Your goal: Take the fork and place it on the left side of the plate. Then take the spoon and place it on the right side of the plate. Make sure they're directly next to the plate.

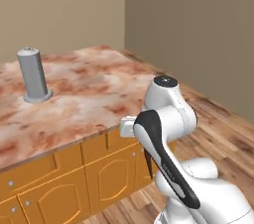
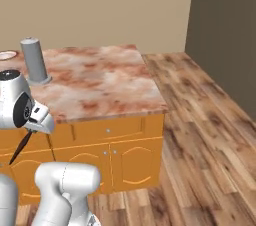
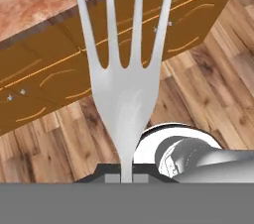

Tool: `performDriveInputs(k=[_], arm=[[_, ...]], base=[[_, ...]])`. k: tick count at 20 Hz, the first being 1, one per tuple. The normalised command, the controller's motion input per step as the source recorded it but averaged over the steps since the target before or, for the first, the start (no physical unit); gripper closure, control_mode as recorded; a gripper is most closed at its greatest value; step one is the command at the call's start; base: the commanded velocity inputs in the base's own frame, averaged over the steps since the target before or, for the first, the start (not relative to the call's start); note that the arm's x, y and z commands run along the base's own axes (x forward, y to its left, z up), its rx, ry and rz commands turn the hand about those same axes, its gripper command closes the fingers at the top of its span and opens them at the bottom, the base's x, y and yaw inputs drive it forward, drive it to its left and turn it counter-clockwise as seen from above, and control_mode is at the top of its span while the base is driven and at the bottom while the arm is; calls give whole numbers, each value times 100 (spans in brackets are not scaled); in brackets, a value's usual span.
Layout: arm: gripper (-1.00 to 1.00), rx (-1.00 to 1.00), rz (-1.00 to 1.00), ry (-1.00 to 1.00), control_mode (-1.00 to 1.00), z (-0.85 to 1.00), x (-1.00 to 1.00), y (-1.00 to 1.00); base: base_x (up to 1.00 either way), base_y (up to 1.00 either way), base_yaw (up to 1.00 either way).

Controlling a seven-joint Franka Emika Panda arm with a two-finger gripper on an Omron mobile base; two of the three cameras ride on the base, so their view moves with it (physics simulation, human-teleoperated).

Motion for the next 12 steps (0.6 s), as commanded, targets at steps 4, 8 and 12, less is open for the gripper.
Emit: performDriveInputs(k=[4,8,12], arm=[[100,0,0,0,100,0,0,0],[100,0,0,0,100,0,0,0],[100,0,0,0,100,0,0,0]], base=[[97,-100,9],[99,-100,5],[74,-100,0]])
